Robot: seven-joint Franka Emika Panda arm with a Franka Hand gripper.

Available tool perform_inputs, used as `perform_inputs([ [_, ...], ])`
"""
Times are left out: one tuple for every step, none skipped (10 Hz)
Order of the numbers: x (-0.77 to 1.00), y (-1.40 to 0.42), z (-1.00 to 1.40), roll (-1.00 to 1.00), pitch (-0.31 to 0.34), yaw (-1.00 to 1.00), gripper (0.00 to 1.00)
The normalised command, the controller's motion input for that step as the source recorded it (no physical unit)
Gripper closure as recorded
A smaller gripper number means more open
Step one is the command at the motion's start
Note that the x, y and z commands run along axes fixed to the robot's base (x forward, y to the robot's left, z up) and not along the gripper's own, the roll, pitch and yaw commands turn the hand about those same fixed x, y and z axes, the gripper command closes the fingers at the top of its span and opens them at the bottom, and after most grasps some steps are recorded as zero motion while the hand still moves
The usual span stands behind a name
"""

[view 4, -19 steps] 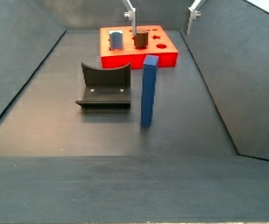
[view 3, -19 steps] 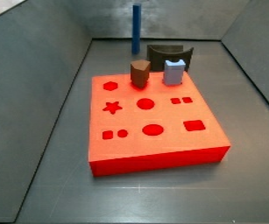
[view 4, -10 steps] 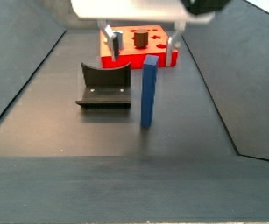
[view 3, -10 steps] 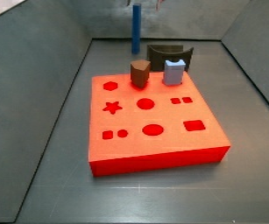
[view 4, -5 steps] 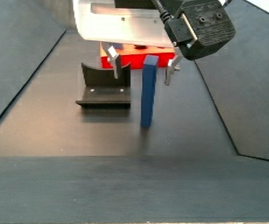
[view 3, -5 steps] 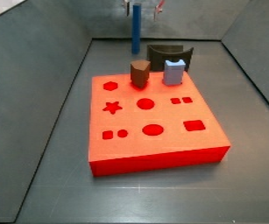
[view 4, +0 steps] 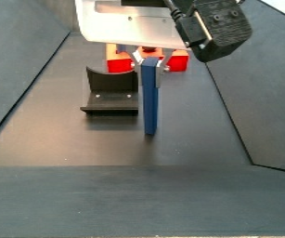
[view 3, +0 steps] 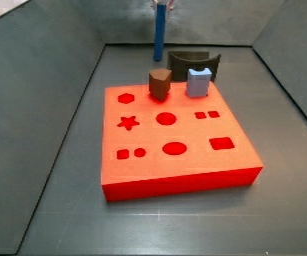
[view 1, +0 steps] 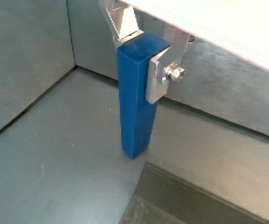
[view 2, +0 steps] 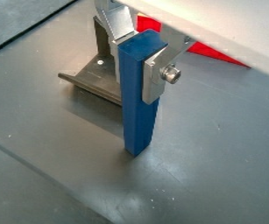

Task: Pick up the rectangle object. Move up. Move to above the board. Insert the rectangle object.
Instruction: Pick up the rectangle object, then move up.

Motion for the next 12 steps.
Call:
perform_inputs([
  [0.00,0.00,0.00,0.00,0.000,0.00,1.00],
  [0.00,0.00,0.00,0.00,0.000,0.00,1.00],
  [0.00,0.00,0.00,0.00,0.000,0.00,1.00],
  [0.00,0.00,0.00,0.00,0.000,0.00,1.00],
  [0.00,0.00,0.00,0.00,0.000,0.00,1.00],
  [0.00,0.00,0.00,0.00,0.000,0.00,1.00],
  [0.00,0.00,0.00,0.00,0.000,0.00,1.00],
  [0.00,0.00,0.00,0.00,0.000,0.00,1.00],
  [0.00,0.00,0.83,0.00,0.000,0.00,1.00],
  [-0.01,0.04,0.79,0.00,0.018,-0.02,1.00],
  [-0.02,0.03,0.63,0.01,0.043,-0.02,1.00],
  [-0.01,0.02,0.42,0.03,0.060,-0.02,1.00],
])
